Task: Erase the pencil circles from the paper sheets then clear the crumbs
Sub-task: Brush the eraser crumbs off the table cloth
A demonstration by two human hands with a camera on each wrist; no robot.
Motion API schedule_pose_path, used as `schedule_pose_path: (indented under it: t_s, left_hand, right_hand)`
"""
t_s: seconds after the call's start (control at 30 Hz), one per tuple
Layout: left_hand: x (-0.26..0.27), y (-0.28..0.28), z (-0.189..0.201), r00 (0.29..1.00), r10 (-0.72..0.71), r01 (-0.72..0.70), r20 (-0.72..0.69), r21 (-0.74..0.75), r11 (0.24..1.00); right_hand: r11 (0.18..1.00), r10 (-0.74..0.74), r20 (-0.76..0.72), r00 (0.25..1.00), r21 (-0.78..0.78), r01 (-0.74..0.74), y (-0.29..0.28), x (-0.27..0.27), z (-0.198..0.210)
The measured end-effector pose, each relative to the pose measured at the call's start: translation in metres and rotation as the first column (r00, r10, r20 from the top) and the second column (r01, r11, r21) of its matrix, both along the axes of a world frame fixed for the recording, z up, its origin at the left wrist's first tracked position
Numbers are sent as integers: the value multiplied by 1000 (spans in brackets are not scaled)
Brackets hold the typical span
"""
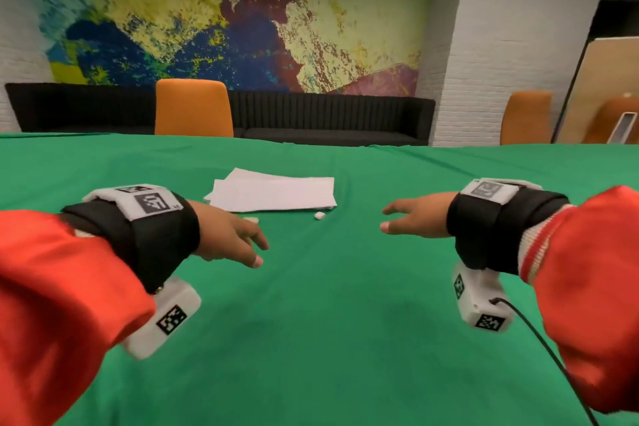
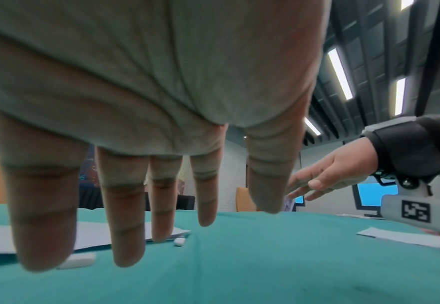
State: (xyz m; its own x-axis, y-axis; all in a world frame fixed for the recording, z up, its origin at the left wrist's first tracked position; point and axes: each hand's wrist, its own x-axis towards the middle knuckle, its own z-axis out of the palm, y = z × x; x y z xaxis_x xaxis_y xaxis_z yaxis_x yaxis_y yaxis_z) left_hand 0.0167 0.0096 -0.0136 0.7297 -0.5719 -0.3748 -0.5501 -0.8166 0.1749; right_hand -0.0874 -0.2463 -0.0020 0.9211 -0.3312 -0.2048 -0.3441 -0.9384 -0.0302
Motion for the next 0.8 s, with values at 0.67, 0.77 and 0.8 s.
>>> schedule_pose_path:
  t_s: [0.67,0.77,0.8]
  left_hand:
    - [-208,74,-134,918,-98,86,385,47,995]
    - [-209,72,-132,893,-106,111,438,15,994]
    - [-208,70,-131,878,-143,147,456,28,989]
  right_hand:
    - [989,-138,113,984,74,130,82,-146,-138]
    - [959,87,109,990,260,-113,123,-139,-118]
    - [925,116,131,985,347,-155,127,-139,-109]
